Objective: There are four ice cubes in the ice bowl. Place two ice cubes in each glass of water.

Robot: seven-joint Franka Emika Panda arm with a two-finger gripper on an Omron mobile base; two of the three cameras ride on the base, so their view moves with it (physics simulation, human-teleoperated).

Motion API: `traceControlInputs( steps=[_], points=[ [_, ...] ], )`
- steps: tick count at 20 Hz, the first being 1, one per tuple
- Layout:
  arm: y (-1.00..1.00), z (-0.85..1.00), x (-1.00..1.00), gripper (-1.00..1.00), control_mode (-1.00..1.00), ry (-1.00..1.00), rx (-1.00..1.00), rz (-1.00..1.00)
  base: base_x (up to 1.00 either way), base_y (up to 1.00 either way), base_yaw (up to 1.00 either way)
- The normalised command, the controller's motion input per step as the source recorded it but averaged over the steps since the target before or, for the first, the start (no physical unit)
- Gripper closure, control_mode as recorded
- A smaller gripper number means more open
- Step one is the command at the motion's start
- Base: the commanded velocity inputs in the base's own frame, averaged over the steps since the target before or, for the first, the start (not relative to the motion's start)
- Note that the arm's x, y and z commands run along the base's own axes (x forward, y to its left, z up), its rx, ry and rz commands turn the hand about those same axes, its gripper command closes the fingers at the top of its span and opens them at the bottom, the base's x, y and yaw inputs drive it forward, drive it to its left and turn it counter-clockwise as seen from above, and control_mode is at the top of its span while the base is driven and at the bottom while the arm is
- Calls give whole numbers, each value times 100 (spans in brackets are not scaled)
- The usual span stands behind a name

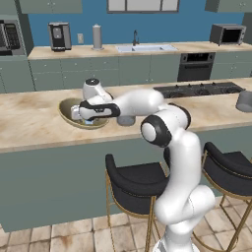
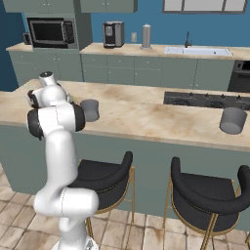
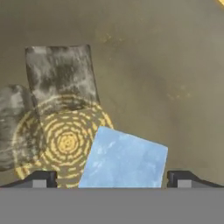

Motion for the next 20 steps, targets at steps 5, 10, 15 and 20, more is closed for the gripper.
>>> traceControlInputs(
  steps=[5,10,15,20],
  points=[
    [19,-4,39,-100,-100,0,0,0,0,0,0],
    [18,-2,7,100,-100,5,-3,0,0,0,0],
    [-1,0,-9,100,-100,-2,0,0,0,0,0],
    [-61,54,-38,100,-100,-20,3,0,0,0,0]
  ],
)
